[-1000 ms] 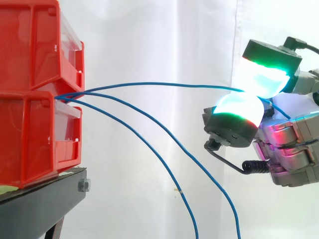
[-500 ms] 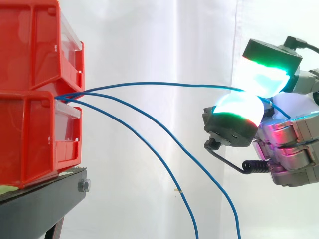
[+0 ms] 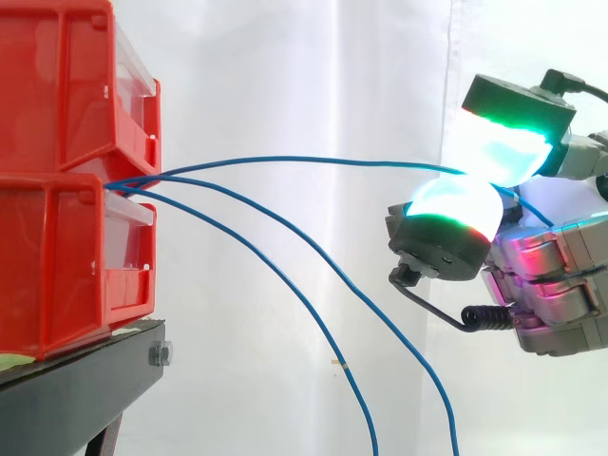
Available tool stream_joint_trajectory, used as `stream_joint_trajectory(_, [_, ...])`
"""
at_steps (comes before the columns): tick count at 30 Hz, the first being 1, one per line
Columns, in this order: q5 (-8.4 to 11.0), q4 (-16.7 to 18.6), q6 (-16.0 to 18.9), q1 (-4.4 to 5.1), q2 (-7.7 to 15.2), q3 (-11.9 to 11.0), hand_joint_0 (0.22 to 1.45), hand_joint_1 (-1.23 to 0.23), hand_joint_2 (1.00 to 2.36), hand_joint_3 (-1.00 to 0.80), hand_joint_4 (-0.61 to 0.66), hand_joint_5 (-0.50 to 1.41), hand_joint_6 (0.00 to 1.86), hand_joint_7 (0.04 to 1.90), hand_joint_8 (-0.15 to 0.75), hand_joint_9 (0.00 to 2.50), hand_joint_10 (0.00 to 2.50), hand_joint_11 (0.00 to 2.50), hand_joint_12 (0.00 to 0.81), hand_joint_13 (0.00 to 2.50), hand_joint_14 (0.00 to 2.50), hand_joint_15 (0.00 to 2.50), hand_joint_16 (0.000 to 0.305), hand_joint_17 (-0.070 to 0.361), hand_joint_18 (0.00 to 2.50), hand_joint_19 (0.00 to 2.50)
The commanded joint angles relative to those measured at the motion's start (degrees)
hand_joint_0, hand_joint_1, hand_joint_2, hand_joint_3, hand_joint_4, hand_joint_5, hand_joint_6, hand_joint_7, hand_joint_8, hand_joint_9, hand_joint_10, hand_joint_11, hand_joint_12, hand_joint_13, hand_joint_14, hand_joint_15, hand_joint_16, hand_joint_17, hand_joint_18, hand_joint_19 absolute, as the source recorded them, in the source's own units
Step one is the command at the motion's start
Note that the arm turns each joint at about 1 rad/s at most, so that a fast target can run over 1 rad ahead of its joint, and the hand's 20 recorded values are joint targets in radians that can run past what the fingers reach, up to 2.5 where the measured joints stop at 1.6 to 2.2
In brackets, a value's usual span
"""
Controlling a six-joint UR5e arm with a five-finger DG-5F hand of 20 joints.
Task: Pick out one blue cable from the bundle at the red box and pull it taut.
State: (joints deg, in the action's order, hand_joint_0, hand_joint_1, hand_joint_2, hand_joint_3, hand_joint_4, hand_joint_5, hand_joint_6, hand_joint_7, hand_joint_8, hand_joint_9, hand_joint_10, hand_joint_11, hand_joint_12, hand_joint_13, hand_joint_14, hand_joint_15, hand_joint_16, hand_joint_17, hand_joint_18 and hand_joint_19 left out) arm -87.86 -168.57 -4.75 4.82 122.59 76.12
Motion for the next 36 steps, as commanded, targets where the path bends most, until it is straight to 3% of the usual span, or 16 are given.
stream_joint_trajectory(1, [0.05, 0.00, 0.00, -0.07, 0.02, -0.01, 0.58, -0.78, 1.01, -0.03, -0.17, -0.05, 0.85, 1.11, 0.269, 1.44, 0.02, 1.09, 0.284, 1.46, 0.01, 1.45, 0.042, 0.095, 1.33, 1.29])
stream_joint_trajectory(36, [-0.03, 0.00, 0.00, 0.02, 0.02, -0.01, 0.59, -0.78, 1.01, -0.04, -0.16, -0.05, 0.84, 1.12, 0.276, 1.44, 0.03, 1.06, 0.285, 1.46, 0.01, 1.45, 0.045, 0.102, 1.31, 1.24])
